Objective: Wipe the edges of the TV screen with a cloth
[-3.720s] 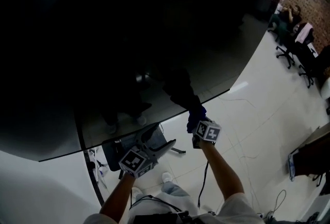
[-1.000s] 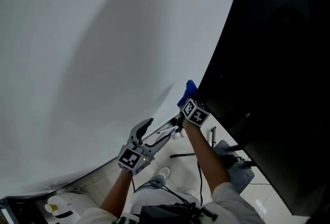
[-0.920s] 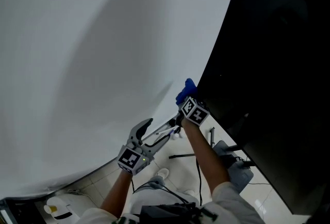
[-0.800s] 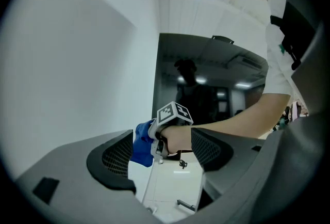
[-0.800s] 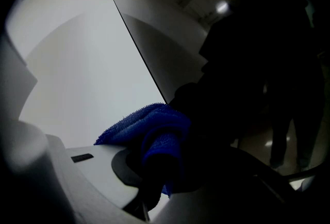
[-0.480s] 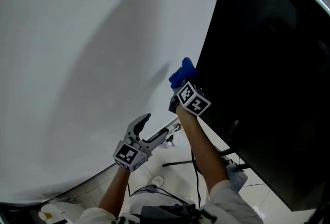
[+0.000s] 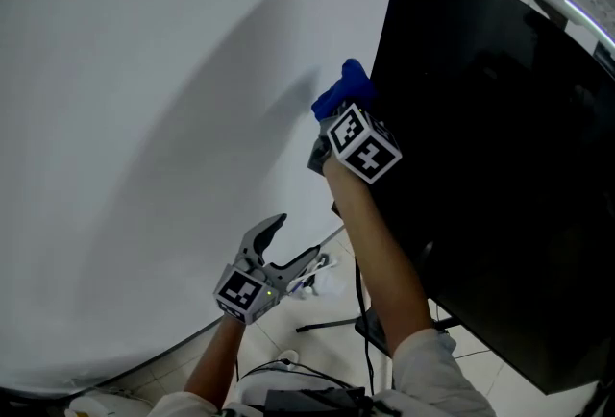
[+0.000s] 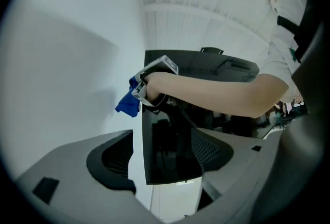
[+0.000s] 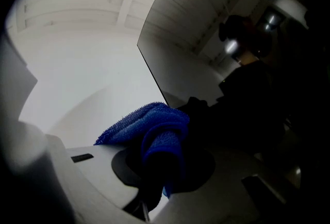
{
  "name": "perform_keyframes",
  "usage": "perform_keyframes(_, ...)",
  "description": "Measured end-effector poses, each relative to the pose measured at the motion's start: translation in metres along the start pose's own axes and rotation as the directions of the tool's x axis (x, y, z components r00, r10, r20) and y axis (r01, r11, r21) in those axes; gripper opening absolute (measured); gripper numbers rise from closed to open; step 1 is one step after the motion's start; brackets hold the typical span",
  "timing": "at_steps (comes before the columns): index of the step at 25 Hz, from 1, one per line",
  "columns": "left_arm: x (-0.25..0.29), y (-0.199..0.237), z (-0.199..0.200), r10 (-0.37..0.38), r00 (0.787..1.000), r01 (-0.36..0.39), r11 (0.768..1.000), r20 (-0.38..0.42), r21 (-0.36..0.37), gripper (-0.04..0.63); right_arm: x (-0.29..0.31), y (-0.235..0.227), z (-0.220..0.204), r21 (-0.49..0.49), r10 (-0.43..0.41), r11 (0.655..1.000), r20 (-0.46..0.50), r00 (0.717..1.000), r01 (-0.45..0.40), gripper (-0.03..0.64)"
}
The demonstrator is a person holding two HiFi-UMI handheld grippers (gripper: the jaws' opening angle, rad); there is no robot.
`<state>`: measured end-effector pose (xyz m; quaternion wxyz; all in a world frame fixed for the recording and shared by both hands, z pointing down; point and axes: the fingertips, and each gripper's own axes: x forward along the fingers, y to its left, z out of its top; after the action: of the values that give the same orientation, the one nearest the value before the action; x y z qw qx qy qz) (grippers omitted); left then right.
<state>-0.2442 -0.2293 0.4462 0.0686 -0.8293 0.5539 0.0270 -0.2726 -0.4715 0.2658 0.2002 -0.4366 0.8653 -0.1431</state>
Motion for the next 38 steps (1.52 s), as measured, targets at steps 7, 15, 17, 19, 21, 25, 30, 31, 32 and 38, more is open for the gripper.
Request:
perform_keyframes(7,-0.012,0.004,0.019,0.029,0.999,-0.028,0.999,0.031,-0.018,0.334,0.017,0.045,0.082,-0.055,0.034,0.998,0.105,0.994,-0.028,0.075)
perform_keyframes(15,-0.005,0.0,0.017,0.0,0.999,0.0,1.0,0.05,-0.008,0.334,0.027,0.082,0.156,-0.156,0.069,0.987,0.164,0.984,-0.043,0.075)
perform_keyframes(17,-0.004,-0.001,0.017,-0.004,0.998,0.004,1.0,0.056,-0.012,0.334,0.031,0.087,0.172,-0.182,0.067,0.983,0.174,0.982,-0.035,0.074)
perform_keyframes(19,-0.003,-0.001,0.019,-0.006,0.998,0.007,1.0,0.06,-0.01,0.334,0.036,0.091,0.186,-0.195,0.064,0.98,0.176,0.982,-0.029,0.074)
perform_keyframes(21,-0.003,0.0,0.021,-0.006,0.998,0.006,1.0,0.064,-0.005,0.334,0.038,0.097,0.199,-0.208,0.066,0.978,0.183,0.981,-0.027,0.074)
perform_keyframes(25,-0.003,0.001,0.026,0.003,0.997,-0.001,1.0,0.076,-0.025,0.334,0.036,0.112,0.229,-0.26,0.082,0.965,0.224,0.971,-0.022,0.074)
perform_keyframes(30,-0.005,0.002,0.026,-0.003,0.997,0.006,0.999,0.082,-0.041,0.334,0.02,0.123,0.264,-0.296,0.085,0.955,0.277,0.957,0.001,0.074)
perform_keyframes(31,-0.005,0.003,0.024,-0.008,0.996,0.011,0.999,0.083,-0.037,0.334,0.016,0.122,0.266,-0.3,0.083,0.954,0.276,0.957,0.004,0.075)
perform_keyframes(32,-0.005,0.003,0.022,-0.015,0.996,0.018,0.999,0.084,-0.031,0.334,0.012,0.122,0.267,-0.303,0.081,0.953,0.273,0.959,0.005,0.074)
perform_keyframes(38,-0.006,-0.023,0.03,-0.116,0.989,0.121,0.991,0.086,-0.052,0.334,-0.03,0.13,0.276,-0.282,0.076,0.959,0.262,0.962,0.001,0.074)
